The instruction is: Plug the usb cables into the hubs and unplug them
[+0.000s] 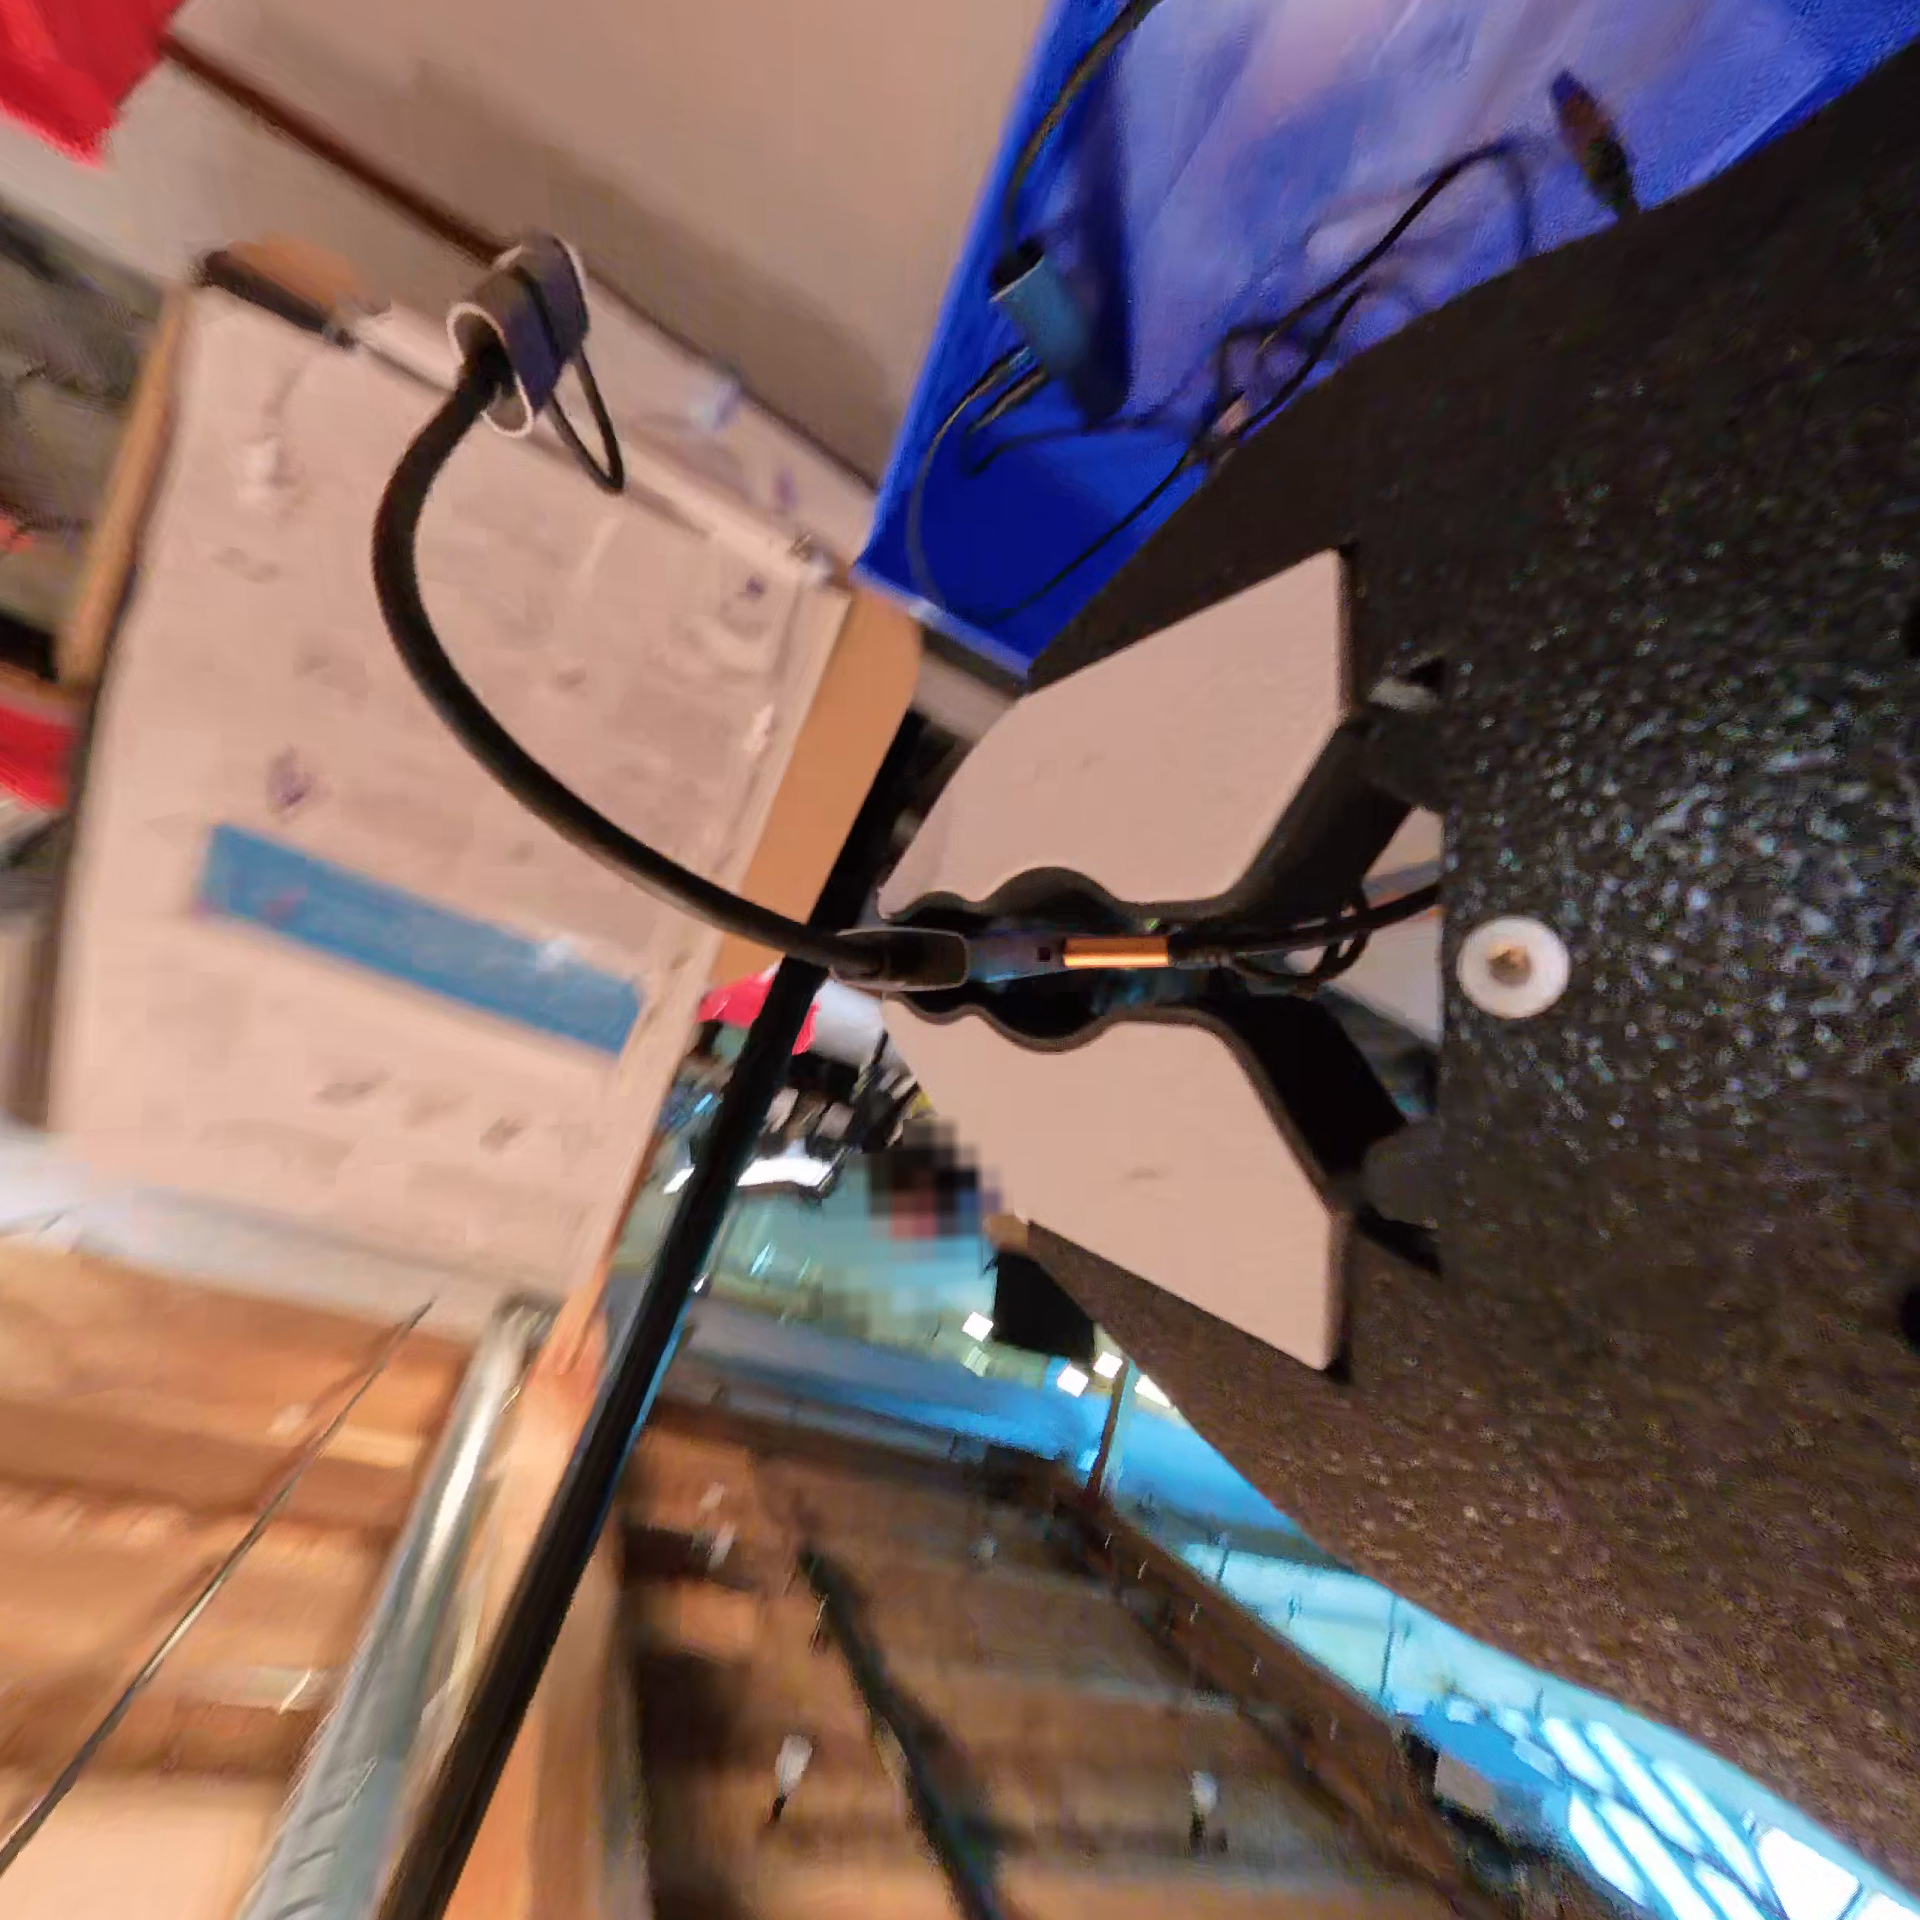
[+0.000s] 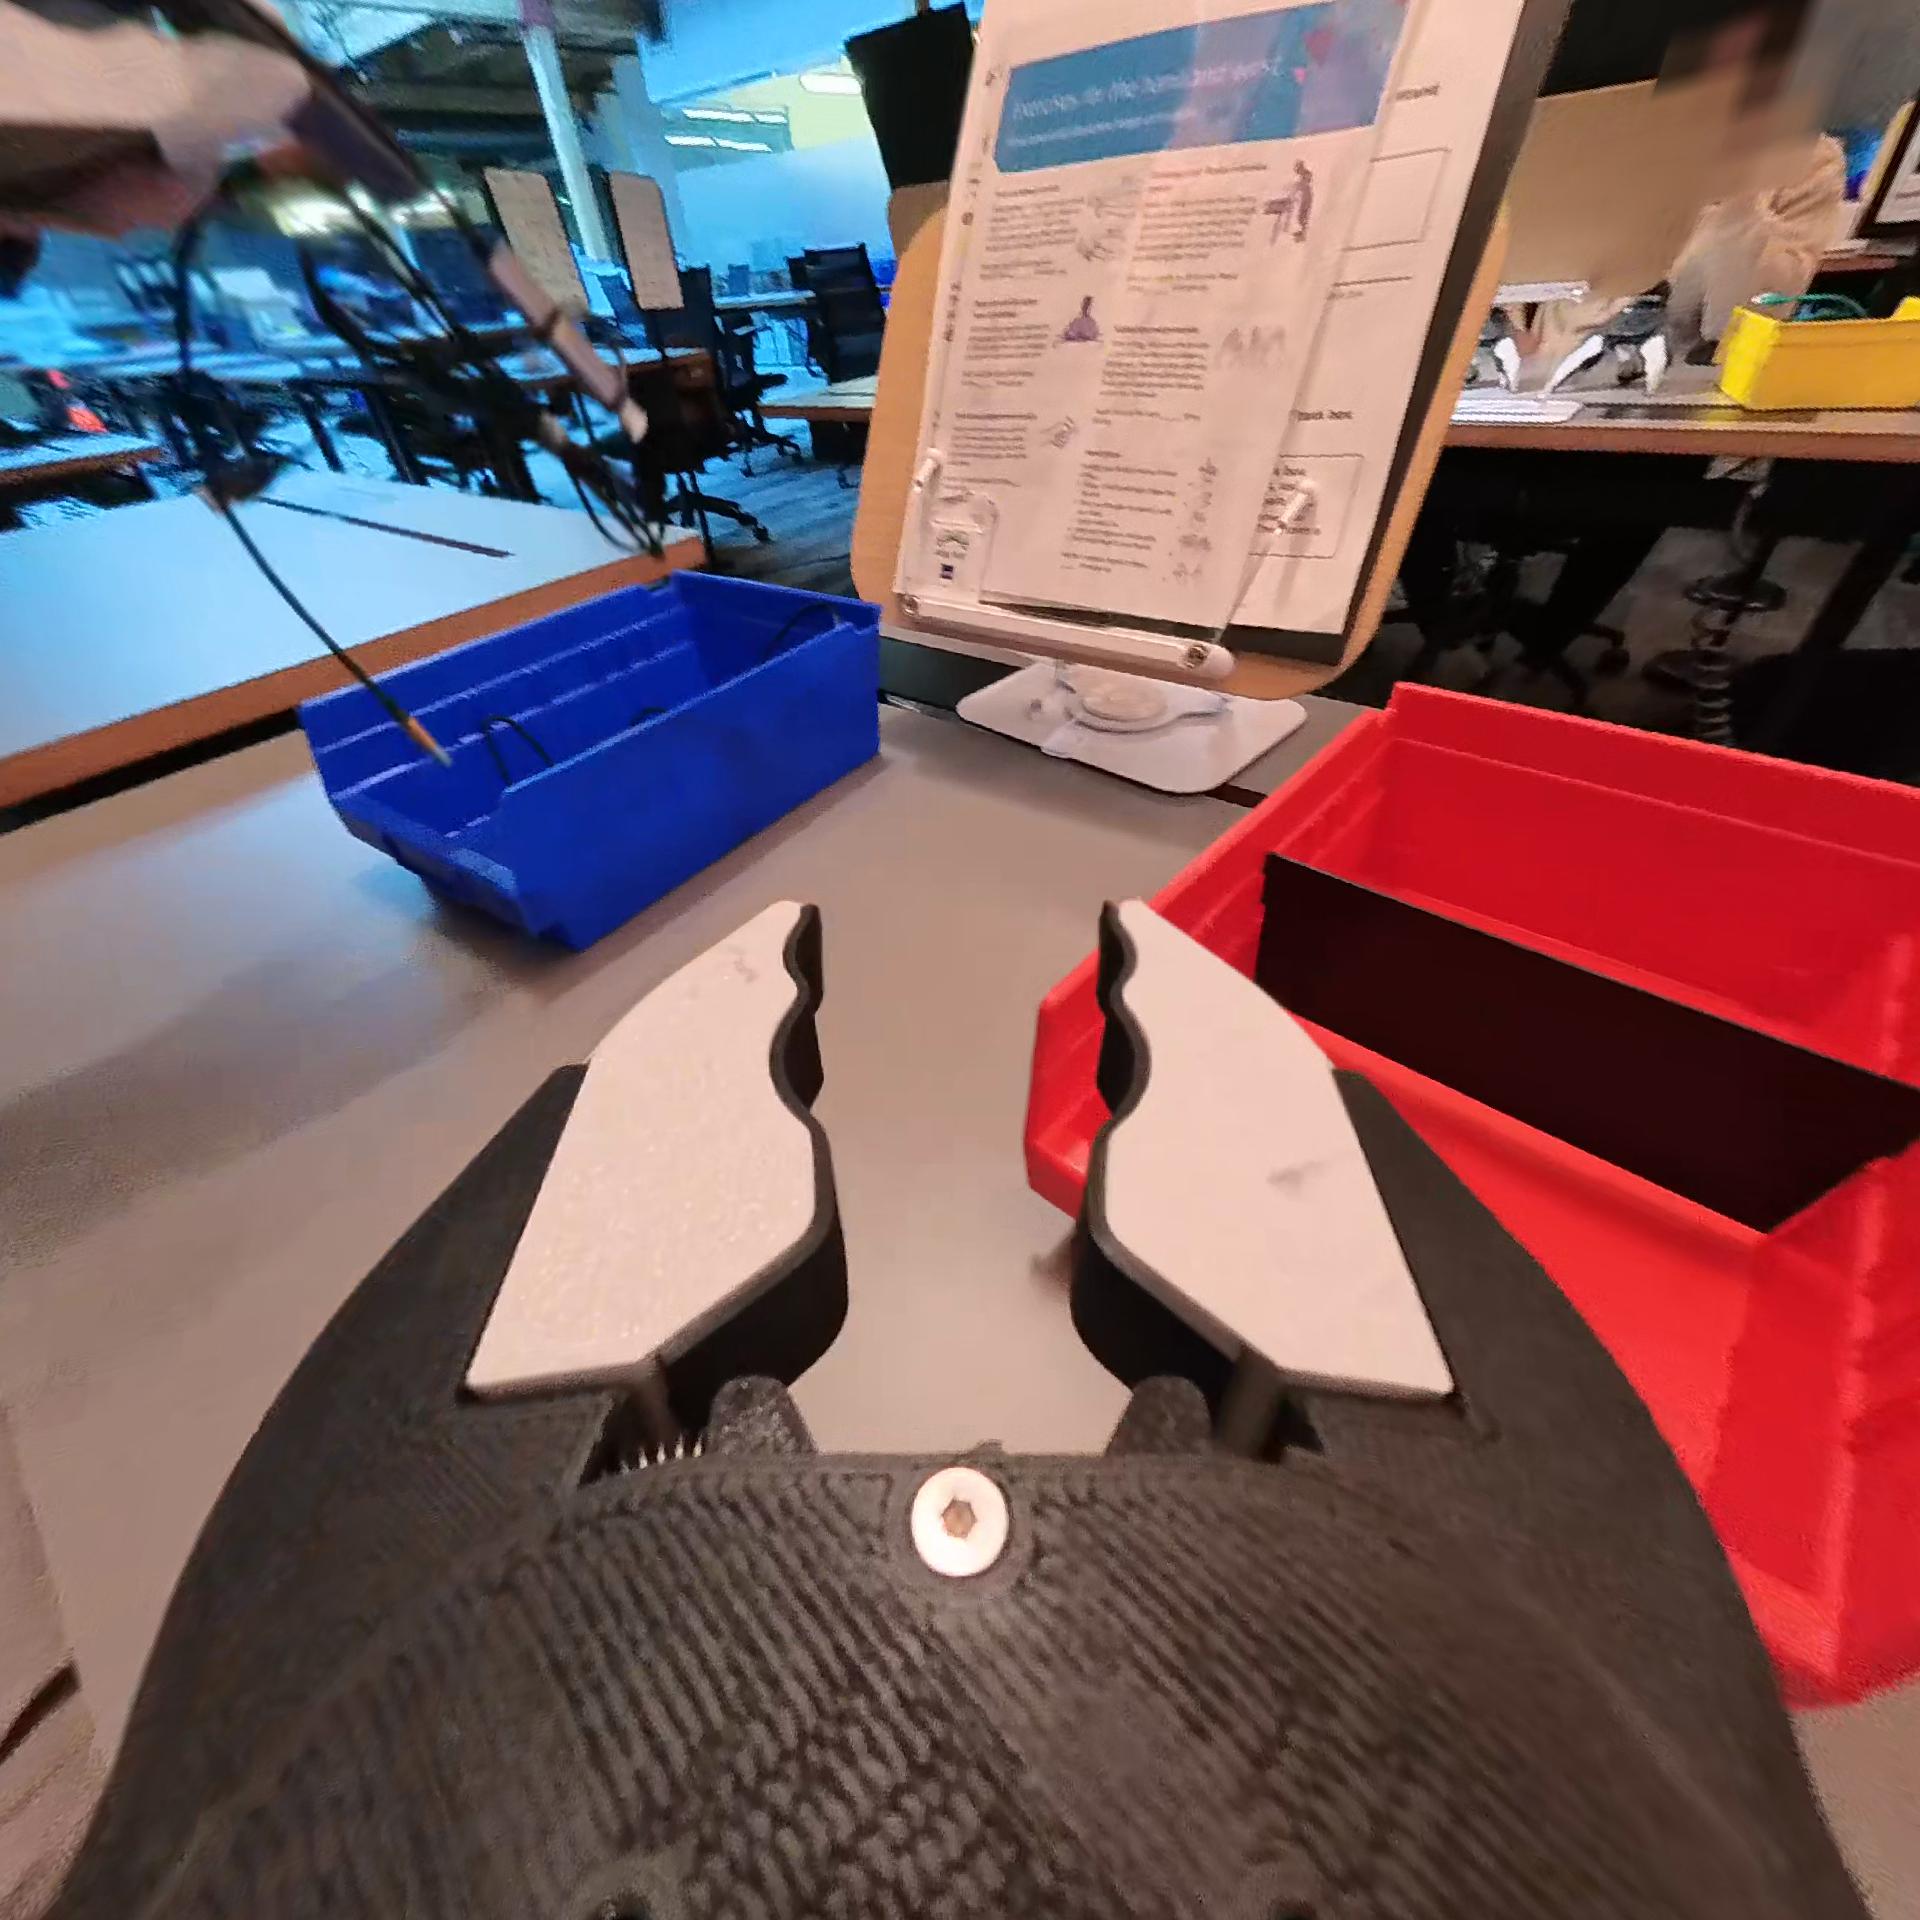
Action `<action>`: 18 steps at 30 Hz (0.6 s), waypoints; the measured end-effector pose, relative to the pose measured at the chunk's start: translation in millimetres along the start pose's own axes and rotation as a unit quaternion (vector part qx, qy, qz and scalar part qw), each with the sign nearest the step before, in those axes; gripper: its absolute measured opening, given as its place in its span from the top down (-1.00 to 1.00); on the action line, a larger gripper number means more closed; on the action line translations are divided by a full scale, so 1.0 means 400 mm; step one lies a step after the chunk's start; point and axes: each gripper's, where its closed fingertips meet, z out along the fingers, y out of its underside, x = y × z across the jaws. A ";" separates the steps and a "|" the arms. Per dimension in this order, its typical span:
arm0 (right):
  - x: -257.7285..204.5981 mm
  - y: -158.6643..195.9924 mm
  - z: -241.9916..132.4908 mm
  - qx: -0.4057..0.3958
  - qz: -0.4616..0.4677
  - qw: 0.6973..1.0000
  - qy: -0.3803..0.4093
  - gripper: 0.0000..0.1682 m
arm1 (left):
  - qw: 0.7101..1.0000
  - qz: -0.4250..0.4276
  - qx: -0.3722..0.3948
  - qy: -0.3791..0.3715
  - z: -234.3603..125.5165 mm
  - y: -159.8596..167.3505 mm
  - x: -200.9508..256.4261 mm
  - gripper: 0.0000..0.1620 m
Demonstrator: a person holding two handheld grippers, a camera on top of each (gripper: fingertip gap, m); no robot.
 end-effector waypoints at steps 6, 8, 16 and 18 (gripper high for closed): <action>-0.041 -0.046 -0.010 0.041 0.012 0.999 -0.031 0.40 | 0.981 0.066 0.169 -0.064 -0.187 -0.298 -0.064 0.90; -0.052 -0.054 -0.011 0.054 0.024 0.997 -0.047 0.41 | 0.967 0.097 0.232 -0.031 -0.244 -0.383 0.007 0.89; -0.196 -0.017 0.014 0.084 -0.137 0.972 -0.173 0.24 | 0.919 0.203 0.326 0.085 -0.335 -0.455 0.456 0.89; -0.250 0.022 0.046 0.092 -0.209 0.955 -0.188 0.20 | 0.908 0.232 0.332 0.106 -0.342 -0.444 0.552 0.89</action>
